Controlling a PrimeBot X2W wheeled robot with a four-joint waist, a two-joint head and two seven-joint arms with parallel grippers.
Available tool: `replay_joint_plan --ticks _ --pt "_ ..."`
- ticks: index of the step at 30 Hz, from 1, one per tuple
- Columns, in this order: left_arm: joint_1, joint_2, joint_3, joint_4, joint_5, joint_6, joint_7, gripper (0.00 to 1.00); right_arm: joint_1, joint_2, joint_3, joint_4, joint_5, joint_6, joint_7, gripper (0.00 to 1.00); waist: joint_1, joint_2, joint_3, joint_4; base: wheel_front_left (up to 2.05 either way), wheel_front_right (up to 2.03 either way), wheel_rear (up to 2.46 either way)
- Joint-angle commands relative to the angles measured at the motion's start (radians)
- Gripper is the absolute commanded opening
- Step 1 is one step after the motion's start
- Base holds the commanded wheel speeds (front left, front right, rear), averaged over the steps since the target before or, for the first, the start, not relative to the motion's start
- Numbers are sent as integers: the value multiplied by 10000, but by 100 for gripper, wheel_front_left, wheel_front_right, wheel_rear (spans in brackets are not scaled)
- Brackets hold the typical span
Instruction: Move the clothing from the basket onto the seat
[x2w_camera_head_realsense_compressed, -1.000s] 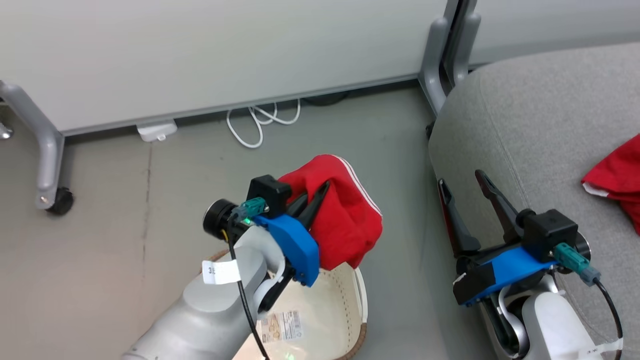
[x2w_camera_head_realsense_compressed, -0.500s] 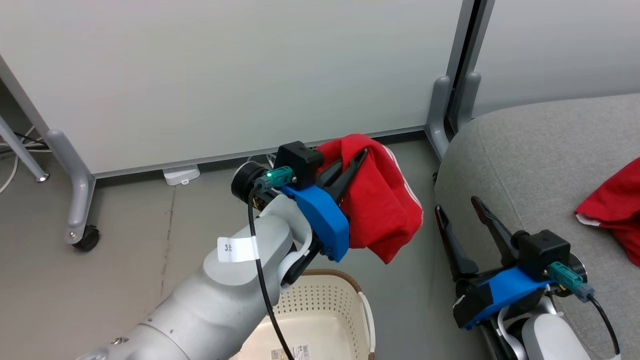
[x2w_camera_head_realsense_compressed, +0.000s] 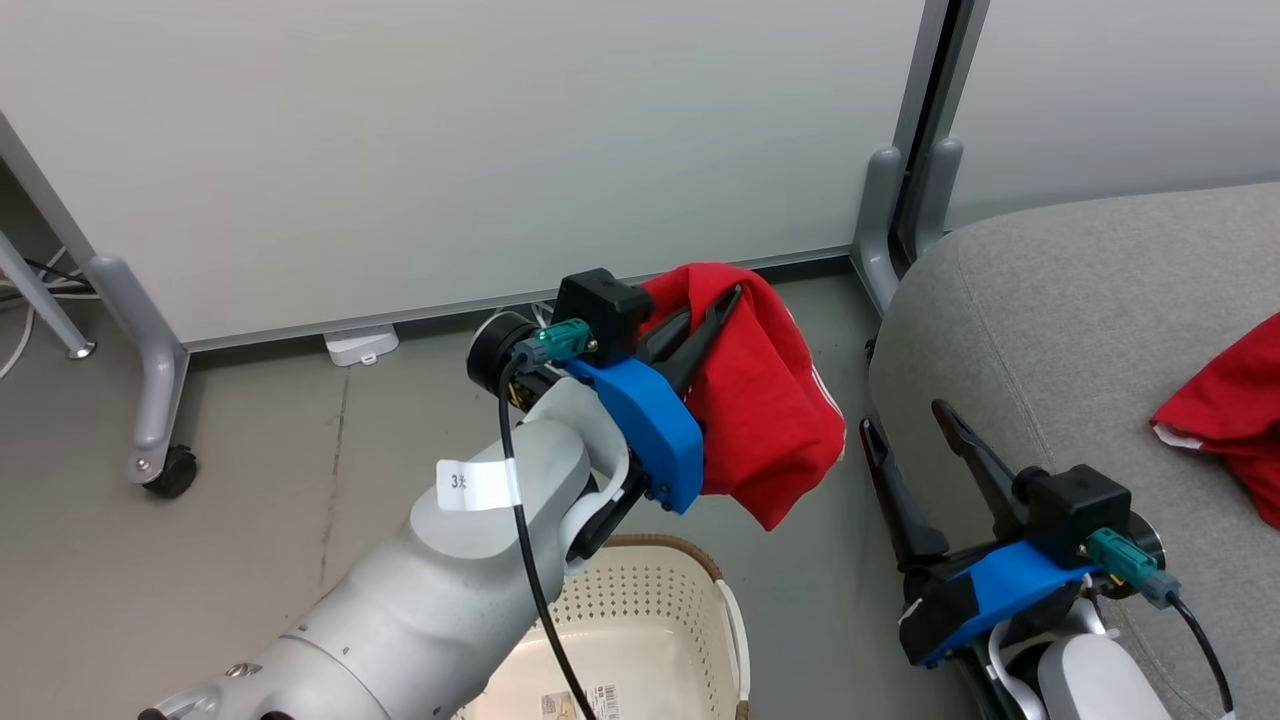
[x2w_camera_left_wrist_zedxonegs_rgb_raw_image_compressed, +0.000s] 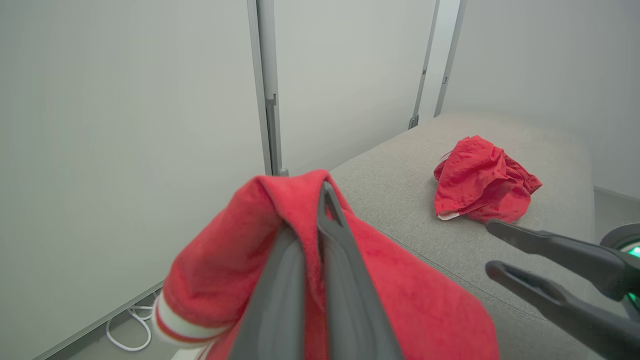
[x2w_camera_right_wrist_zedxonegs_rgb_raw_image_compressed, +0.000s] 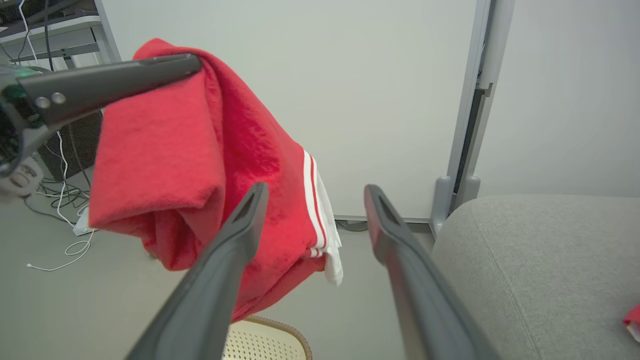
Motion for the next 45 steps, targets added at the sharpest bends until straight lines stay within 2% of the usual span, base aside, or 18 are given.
replay_joint_plan --ticks 1,7,14,33,41,42,43,44,45 --pt "-118 -11 -41 39 -28 -15 -73 0 166 -18 69 -1 6 1 58 100 1 0 27 4 0 0 0" --pt "-122 -15 -84 26 -110 -15 -74 0 100 -36 544 257 118 1 221 100 1 0 65 -3 0 0 0" --pt "-228 -13 -195 -57 -196 -16 -77 0 -590 -121 1359 1314 312 1 205 100 1 0 194 17 0 0 0" --pt "-355 -15 -282 -101 -262 -16 -79 0 -3637 12 3014 4904 1366 1 -1086 100 1 0 522 204 0 0 0" --pt "-316 -13 -329 -50 -292 -16 -80 0 -4214 24 3569 5790 2047 1 -1537 100 1 0 469 175 0 0 0" --pt "-304 -13 -332 -41 -299 -16 -80 0 -4254 24 3634 5864 2126 1 -1573 78 1 0 460 166 0 0 0" --pt "-288 -15 -333 -42 -311 -16 -80 0 -4304 25 3705 5944 2207 1 -1588 37 1 0 453 156 0 0 0" --pt "-273 -15 -329 -39 -318 -16 -80 0 -4349 25 3756 6018 2284 1 -1622 7 1 0 448 147 0 0 0" --pt "-259 -14 -327 -39 -326 -16 -80 0 -4387 25 3799 6083 2344 1 -1642 0 1 0 443 138 0 0 0"
